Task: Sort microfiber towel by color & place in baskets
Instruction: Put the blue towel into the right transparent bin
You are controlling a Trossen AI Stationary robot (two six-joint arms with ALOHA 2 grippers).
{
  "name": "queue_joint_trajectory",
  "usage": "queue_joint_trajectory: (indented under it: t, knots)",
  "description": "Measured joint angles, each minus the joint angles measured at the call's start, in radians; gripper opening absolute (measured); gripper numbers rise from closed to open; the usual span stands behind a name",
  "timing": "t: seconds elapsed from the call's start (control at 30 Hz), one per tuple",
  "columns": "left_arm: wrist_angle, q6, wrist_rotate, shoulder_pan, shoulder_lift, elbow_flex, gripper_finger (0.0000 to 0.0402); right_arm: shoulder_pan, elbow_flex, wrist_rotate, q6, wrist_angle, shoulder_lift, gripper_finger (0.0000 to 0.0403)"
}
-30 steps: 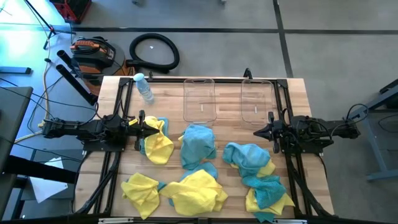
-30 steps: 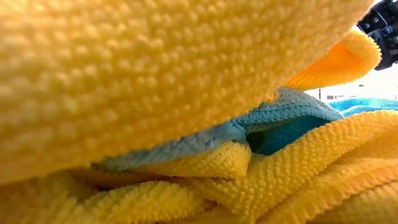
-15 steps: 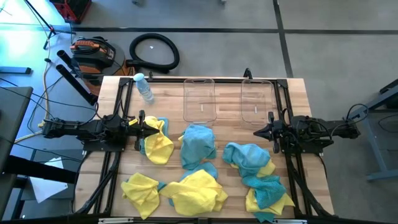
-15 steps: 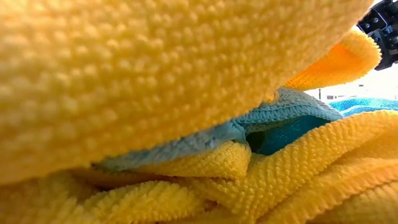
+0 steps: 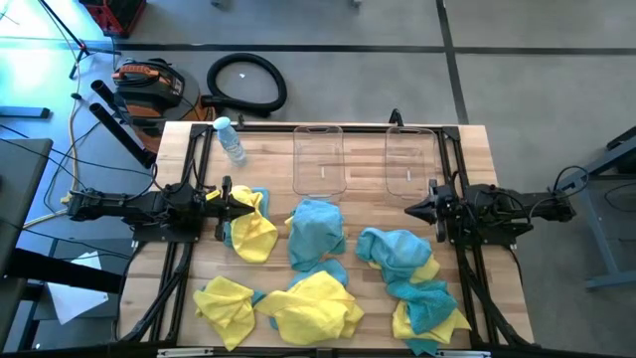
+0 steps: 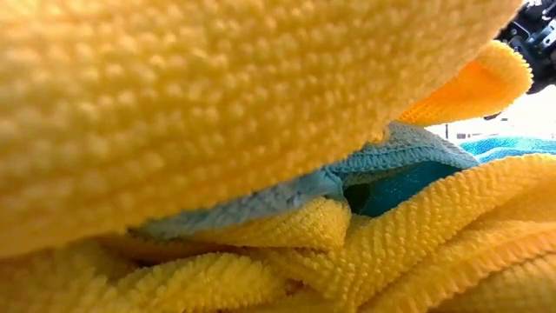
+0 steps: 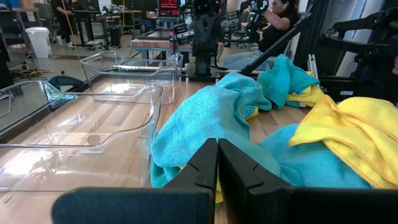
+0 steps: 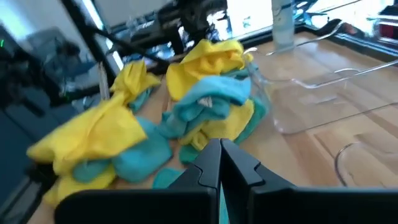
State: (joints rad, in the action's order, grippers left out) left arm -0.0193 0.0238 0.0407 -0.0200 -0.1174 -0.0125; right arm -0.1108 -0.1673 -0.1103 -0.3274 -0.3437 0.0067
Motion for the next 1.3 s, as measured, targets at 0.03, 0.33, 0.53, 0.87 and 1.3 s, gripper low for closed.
queue_joint_trajectory:
  t: [0.03,0.33,0.53,0.87,1.3]
  knots:
    - [0.000,0.000,0.000,0.000,0.000,0.000,0.0000,0.000,0.000,-0.010,-0.024,0.013,0.000,0.0000]
    - [0.000,0.000,0.000,0.000,0.000,0.000,0.0000,-0.003,-0.002,-0.031,-0.121,0.256,0.051,0.0000]
    - [0.000,0.000,0.000,0.000,0.000,0.000,0.0000,-0.003,-0.100,-0.161,-0.144,0.254,0.267,0.0000]
    - [0.000,0.000,0.000,0.000,0.000,0.000,0.0000,-0.003,-0.581,-0.221,-0.248,-0.115,0.784,0.0000]
    - [0.000,0.000,0.000,0.000,0.000,0.000,0.0000,-0.101,-1.140,-0.192,-0.618,-0.812,1.286,0.0000]
